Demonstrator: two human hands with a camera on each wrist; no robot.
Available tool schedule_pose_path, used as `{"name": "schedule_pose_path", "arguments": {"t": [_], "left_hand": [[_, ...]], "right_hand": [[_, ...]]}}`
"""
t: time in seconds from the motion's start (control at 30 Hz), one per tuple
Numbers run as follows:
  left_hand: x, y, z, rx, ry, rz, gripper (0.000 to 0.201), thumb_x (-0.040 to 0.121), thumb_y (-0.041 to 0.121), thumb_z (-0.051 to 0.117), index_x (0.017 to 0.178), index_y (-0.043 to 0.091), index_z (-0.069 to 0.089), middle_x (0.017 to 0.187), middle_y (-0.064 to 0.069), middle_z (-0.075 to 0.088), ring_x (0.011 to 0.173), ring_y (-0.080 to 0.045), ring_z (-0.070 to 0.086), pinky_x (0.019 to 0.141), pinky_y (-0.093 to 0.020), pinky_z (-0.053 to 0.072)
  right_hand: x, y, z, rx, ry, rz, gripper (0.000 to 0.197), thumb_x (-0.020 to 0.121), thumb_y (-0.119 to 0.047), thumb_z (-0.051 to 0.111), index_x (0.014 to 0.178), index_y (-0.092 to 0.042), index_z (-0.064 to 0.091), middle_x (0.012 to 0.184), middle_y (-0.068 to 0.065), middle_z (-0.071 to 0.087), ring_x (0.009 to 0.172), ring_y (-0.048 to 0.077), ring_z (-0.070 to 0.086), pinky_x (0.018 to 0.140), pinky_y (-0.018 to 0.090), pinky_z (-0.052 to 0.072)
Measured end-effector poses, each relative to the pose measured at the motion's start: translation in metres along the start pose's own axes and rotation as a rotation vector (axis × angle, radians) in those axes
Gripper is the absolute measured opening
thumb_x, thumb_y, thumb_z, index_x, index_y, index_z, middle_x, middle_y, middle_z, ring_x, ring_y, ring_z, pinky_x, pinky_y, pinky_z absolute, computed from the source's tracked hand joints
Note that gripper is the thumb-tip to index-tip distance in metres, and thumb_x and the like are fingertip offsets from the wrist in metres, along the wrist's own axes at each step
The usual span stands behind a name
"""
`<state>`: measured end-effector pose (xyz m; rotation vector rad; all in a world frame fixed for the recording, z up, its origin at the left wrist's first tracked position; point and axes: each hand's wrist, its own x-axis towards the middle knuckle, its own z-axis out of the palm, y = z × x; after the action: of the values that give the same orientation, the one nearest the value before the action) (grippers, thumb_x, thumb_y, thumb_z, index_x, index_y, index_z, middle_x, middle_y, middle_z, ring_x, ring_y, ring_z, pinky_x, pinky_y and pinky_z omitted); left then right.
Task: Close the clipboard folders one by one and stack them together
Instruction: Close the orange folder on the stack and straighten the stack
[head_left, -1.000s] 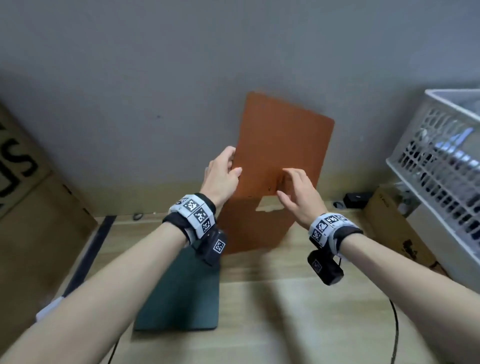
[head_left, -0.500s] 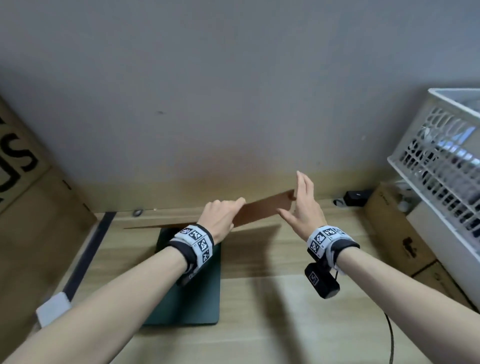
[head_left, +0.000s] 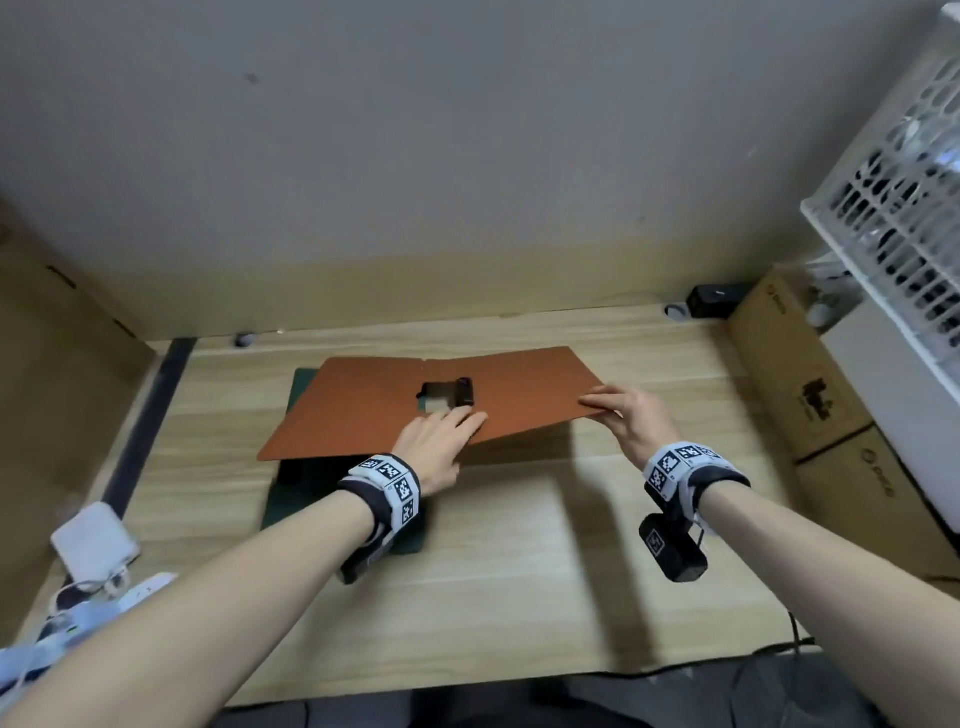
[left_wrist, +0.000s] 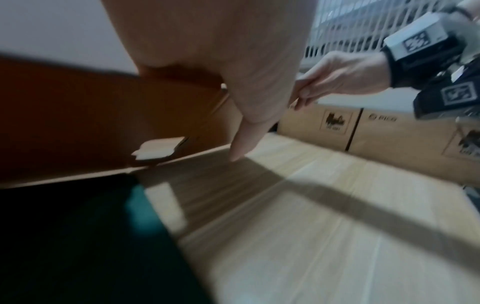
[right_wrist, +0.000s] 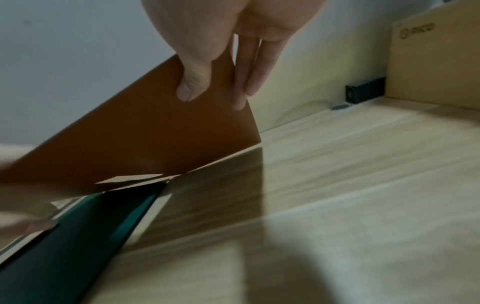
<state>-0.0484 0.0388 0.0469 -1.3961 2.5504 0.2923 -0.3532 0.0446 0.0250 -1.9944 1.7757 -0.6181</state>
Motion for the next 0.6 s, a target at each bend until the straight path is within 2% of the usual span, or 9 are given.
{"name": "schedule_pose_path", "arguments": {"t": [0.07, 0.13, 0.23, 0.3, 0.37, 0.43, 0.5, 0.6], "left_hand": [[-0.007, -0.013, 0.018, 0.027, -0.092, -0.055, 0.089, 0.081, 0.005, 0.062, 0.155, 0.023, 0.015, 0.162, -0.007, 0.022, 0.146, -0.030, 0.028, 0.111, -0.051, 0.036], [-0.011, -0.017, 0.030, 0.040, -0.142, -0.075, 0.092, 0.082, 0.002, 0.062, 0.156, 0.023, 0.010, 0.164, -0.007, 0.015, 0.149, -0.031, 0.019, 0.114, -0.053, 0.031], [-0.011, -0.010, 0.044, 0.045, -0.203, -0.095, 0.092, 0.085, 0.002, 0.061, 0.156, 0.021, 0.006, 0.165, -0.009, 0.008, 0.151, -0.035, 0.010, 0.117, -0.056, 0.024], [-0.007, -0.002, 0.058, 0.038, -0.288, -0.102, 0.096, 0.085, 0.001, 0.062, 0.157, 0.021, 0.001, 0.166, -0.009, 0.000, 0.152, -0.036, 0.002, 0.119, -0.058, 0.020], [-0.006, 0.002, 0.071, 0.039, -0.370, -0.103, 0.100, 0.084, -0.003, 0.060, 0.156, 0.021, -0.005, 0.165, -0.009, -0.011, 0.152, -0.036, -0.007, 0.120, -0.059, 0.015], [-0.005, 0.004, 0.089, 0.051, -0.422, -0.101, 0.103, 0.081, -0.008, 0.057, 0.156, 0.020, -0.009, 0.164, -0.011, -0.017, 0.150, -0.037, -0.014, 0.120, -0.061, 0.011], [-0.007, 0.005, 0.106, 0.049, -0.462, -0.094, 0.103, 0.079, -0.009, 0.054, 0.155, 0.019, -0.010, 0.163, -0.012, -0.021, 0.149, -0.038, -0.018, 0.119, -0.062, 0.009], [-0.012, 0.004, 0.118, 0.009, -0.491, -0.092, 0.103, 0.077, -0.010, 0.049, 0.155, 0.019, -0.012, 0.161, -0.011, -0.027, 0.148, -0.038, -0.023, 0.119, -0.062, 0.008]], "right_hand": [[-0.009, 0.014, 0.006, 0.025, -0.040, 0.008, 0.022, 0.089, -0.026, 0.066, 0.109, -0.024, 0.075, 0.116, -0.004, 0.069, 0.105, 0.022, 0.066, 0.088, 0.039, 0.051], [-0.018, 0.025, 0.013, 0.000, -0.084, 0.024, 0.025, 0.089, -0.026, 0.065, 0.113, -0.028, 0.072, 0.121, -0.007, 0.066, 0.110, 0.019, 0.064, 0.090, 0.038, 0.051], [-0.033, 0.036, 0.028, -0.069, -0.120, 0.070, 0.035, 0.087, -0.022, 0.068, 0.120, -0.035, 0.067, 0.131, -0.011, 0.060, 0.115, 0.014, 0.061, 0.092, 0.032, 0.050], [-0.040, 0.042, 0.038, -0.107, -0.161, 0.103, 0.044, 0.086, -0.016, 0.068, 0.126, -0.034, 0.063, 0.139, -0.008, 0.054, 0.122, 0.015, 0.056, 0.097, 0.028, 0.046], [-0.046, 0.044, 0.045, -0.174, -0.281, 0.116, 0.055, 0.085, -0.013, 0.066, 0.136, -0.031, 0.055, 0.148, -0.003, 0.043, 0.131, 0.021, 0.048, 0.106, 0.034, 0.042], [-0.051, 0.046, 0.055, -0.284, -0.413, 0.117, 0.059, 0.086, -0.019, 0.066, 0.142, -0.028, 0.046, 0.154, 0.001, 0.034, 0.132, 0.028, 0.045, 0.106, 0.042, 0.043], [-0.055, 0.049, 0.069, -0.356, -0.501, 0.128, 0.056, 0.088, -0.023, 0.065, 0.141, -0.026, 0.046, 0.153, 0.004, 0.033, 0.128, 0.033, 0.047, 0.101, 0.046, 0.046], [-0.059, 0.047, 0.084, -0.368, -0.490, 0.150, 0.037, 0.091, -0.022, 0.058, 0.128, -0.022, 0.057, 0.145, 0.007, 0.041, 0.120, 0.033, 0.051, 0.096, 0.042, 0.049]]}}
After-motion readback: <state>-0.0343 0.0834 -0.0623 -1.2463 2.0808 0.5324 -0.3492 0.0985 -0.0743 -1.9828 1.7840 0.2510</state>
